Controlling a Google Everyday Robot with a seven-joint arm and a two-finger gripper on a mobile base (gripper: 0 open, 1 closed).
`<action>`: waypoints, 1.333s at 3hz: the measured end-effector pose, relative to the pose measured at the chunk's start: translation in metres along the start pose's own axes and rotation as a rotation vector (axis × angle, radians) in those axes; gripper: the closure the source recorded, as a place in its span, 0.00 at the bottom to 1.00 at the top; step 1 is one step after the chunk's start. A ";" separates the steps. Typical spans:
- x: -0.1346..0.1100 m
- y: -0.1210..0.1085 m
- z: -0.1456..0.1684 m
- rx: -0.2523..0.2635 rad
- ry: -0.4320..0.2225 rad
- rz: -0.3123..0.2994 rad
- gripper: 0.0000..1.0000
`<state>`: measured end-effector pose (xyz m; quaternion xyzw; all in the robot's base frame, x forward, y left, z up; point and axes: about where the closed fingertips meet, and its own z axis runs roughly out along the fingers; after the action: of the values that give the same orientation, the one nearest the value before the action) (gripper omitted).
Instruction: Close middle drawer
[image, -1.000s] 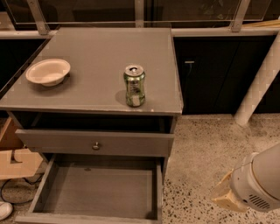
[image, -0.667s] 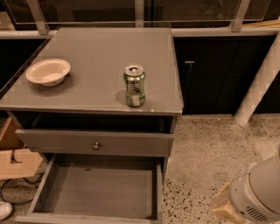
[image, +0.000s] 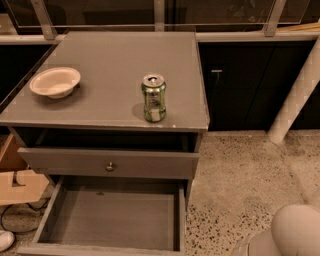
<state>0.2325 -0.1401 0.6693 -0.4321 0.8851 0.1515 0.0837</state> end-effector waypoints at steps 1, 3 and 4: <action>0.002 0.002 0.003 -0.004 0.001 0.005 1.00; 0.009 0.033 0.097 -0.100 -0.033 0.108 1.00; 0.009 0.033 0.097 -0.100 -0.033 0.108 1.00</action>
Offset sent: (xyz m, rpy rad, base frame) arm -0.0452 0.0049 -0.0595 0.0641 0.1076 -0.1166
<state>0.2026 -0.0952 0.5823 -0.3846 0.8970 0.2070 0.0684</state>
